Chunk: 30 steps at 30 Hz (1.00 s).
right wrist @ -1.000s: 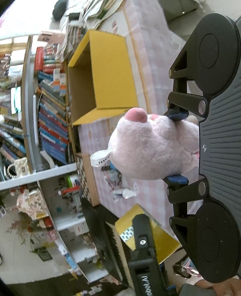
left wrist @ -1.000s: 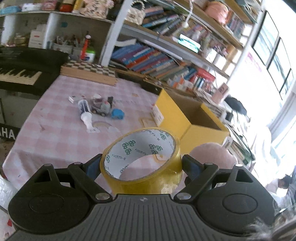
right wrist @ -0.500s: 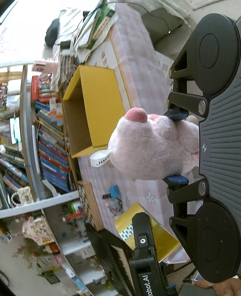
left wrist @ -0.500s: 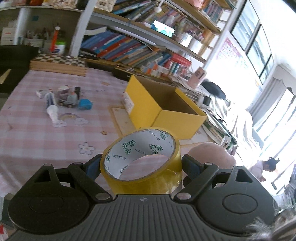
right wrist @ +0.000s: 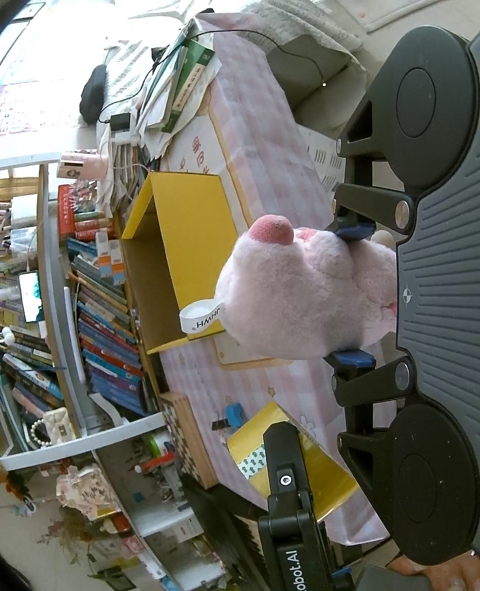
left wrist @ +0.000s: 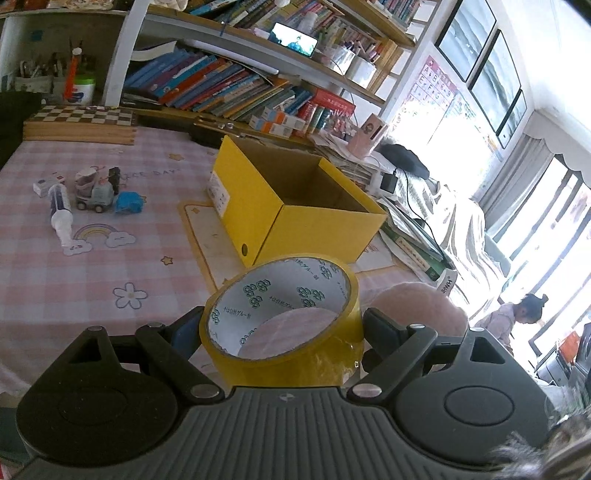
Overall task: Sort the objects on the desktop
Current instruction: 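Lift the tape and pig and carry both toward the yellow box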
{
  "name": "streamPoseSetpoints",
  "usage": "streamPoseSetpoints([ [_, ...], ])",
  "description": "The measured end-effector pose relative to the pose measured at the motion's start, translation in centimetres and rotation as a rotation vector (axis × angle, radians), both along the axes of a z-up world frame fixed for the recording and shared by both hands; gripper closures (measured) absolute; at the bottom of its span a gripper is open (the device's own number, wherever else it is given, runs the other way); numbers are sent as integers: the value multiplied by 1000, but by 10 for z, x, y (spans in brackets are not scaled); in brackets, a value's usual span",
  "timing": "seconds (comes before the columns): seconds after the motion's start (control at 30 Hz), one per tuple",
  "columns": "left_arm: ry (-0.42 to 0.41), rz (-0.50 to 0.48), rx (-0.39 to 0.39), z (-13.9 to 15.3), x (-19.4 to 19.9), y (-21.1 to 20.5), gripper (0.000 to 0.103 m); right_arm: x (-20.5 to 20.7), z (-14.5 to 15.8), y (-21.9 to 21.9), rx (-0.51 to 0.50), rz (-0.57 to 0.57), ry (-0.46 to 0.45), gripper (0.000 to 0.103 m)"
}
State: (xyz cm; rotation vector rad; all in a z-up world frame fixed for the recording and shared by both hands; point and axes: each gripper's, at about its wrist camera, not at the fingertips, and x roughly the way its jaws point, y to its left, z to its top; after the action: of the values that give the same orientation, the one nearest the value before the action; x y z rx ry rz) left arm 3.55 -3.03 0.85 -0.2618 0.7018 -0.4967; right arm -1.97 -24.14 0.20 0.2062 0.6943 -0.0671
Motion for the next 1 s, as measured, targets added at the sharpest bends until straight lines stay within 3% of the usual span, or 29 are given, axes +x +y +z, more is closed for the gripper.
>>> streamPoseSetpoints([
  [1.0,23,-41,37,-1,15,-67,14,14,-5,-64,40,-16,26,48],
])
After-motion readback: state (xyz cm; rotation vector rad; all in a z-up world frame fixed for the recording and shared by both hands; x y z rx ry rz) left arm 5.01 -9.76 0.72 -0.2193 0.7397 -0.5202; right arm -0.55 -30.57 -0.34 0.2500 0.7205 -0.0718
